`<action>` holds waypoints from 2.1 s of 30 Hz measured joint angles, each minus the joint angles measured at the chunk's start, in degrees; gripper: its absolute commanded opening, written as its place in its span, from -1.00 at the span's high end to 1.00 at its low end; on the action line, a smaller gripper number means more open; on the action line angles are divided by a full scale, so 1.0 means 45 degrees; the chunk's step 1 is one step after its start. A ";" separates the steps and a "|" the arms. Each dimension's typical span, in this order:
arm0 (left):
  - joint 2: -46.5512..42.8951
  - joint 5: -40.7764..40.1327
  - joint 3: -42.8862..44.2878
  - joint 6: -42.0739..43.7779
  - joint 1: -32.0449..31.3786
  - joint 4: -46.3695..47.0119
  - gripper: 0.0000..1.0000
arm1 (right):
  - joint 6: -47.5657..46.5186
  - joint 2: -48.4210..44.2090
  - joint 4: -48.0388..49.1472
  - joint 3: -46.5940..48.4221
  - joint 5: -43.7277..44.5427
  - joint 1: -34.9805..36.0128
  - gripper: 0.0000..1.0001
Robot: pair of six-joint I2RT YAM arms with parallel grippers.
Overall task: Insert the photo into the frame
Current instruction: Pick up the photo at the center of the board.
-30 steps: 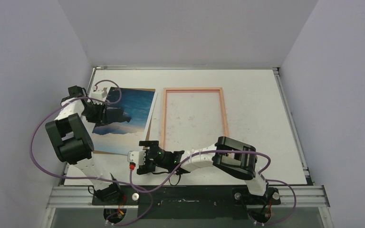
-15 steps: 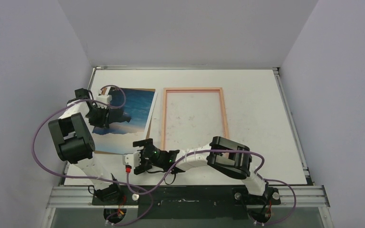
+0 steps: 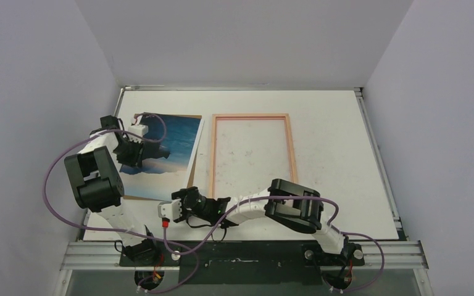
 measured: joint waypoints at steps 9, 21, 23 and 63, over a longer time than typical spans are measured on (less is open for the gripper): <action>0.0000 -0.0049 -0.0049 0.0097 -0.0117 -0.0010 0.41 | 0.0374 0.0029 0.0636 0.0010 0.0364 0.0185 0.15; 0.0005 -0.0063 -0.0073 0.0204 -0.0126 -0.0092 0.44 | 0.0738 0.0112 0.1127 0.0078 0.0656 0.0253 0.22; 0.0005 -0.0058 -0.0073 0.0228 -0.0126 -0.0136 0.45 | 0.0733 0.0253 0.1171 0.0248 0.0656 0.0253 0.19; 0.0389 0.1996 0.2667 0.0665 -0.0039 -0.3725 0.18 | -0.0194 0.1360 0.2409 0.1676 0.1044 0.0427 0.89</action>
